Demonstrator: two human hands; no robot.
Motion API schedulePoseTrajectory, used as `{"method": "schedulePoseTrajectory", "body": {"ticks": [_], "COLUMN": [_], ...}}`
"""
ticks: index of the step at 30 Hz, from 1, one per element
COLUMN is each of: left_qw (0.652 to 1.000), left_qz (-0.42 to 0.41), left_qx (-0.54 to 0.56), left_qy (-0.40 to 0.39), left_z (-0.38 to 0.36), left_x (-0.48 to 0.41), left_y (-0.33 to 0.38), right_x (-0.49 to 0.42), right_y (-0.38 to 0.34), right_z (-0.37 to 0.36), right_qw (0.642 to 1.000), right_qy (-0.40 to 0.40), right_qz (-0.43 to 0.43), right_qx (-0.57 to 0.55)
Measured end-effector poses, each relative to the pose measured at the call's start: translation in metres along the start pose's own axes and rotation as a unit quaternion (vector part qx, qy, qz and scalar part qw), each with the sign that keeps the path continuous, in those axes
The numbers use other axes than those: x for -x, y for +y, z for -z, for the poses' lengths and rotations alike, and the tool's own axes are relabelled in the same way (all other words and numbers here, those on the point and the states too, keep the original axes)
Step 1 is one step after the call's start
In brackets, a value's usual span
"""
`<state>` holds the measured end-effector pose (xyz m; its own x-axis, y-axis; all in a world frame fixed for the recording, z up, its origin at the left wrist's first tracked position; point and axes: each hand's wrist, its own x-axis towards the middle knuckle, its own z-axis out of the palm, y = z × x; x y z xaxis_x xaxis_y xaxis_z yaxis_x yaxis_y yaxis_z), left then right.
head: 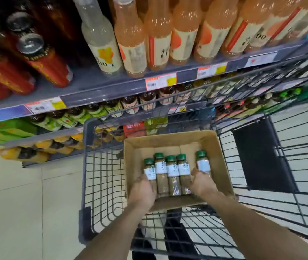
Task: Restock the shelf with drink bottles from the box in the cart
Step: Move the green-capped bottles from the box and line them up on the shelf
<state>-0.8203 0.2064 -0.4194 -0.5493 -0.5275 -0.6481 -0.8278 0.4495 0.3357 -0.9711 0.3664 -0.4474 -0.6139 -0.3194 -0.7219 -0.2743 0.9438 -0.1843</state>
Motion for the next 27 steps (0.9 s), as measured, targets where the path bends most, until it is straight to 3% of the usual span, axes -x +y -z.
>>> {"method": "schedulePoseTrajectory", "body": {"ticks": [6,15,27], "left_qw": [0.995,0.982,0.977], "left_qz": [0.088,0.141,0.049], "left_qx": [0.039,0.120,0.205], "left_qy": [-0.007,-0.028,0.043], "left_z": [-0.040,-0.069,0.006], "left_x": [-0.042,-0.056,0.000], "left_y": [-0.006,-0.012,0.021], "right_x": [-0.040,-0.061,0.012], "right_y": [0.013,0.021,-0.004], "right_z": [-0.031,-0.048,0.012], "right_qw": [0.999,0.958,0.959], "right_qy": [-0.020,-0.095,0.031], "right_qz": [-0.048,-0.109,-0.051], "right_qx": [-0.012,-0.249,-0.278]}}
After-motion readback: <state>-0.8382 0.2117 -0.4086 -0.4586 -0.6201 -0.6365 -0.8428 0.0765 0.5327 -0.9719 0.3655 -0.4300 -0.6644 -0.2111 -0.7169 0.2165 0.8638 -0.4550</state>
